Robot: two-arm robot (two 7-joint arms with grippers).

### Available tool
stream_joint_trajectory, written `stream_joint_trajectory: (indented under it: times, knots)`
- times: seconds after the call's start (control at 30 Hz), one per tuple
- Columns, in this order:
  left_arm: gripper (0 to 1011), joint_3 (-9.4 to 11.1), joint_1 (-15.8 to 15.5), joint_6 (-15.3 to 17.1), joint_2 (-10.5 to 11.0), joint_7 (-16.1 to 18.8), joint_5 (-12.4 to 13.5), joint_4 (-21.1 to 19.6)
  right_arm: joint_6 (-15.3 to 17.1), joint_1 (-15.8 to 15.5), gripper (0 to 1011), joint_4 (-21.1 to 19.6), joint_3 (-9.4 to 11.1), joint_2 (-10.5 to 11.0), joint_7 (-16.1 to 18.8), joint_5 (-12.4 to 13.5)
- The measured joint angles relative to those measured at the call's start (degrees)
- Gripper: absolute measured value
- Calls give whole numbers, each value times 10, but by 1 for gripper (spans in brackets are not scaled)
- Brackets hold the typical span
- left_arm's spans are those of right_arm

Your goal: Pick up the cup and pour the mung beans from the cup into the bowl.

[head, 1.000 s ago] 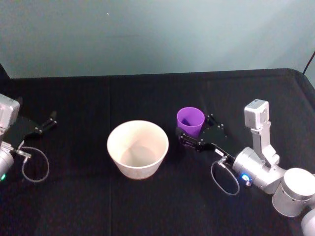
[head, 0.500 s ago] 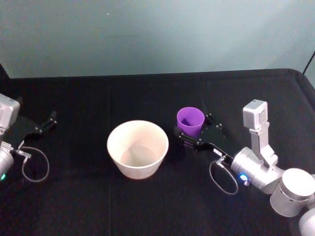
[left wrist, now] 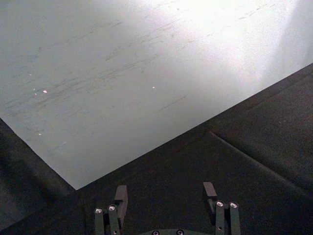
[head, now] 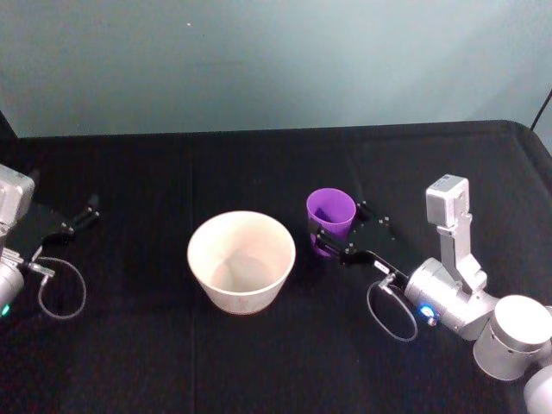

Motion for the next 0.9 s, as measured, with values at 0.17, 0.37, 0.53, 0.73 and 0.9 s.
stream_joint_trajectory:
  times: [0.17, 0.37, 0.53, 0.73, 0.9]
  knots:
    - [1000, 0, 0, 0, 0, 0, 0, 0, 0, 0, 765, 0, 0, 0, 0, 0]
    - [1000, 0, 0, 0, 0, 0, 0, 0, 0, 0, 741, 0, 0, 0, 0, 0]
    - [1000, 0, 0, 0, 0, 0, 0, 0, 1, -6, 739, -14, 3, 2, -1, 1]
    - [1000, 0, 0, 0, 0, 0, 0, 0, 37, -40, 739, -94, 15, 21, -14, 1]
    - [1000, 0, 0, 0, 0, 0, 0, 0, 74, -63, 739, -162, 30, 45, -21, 11]
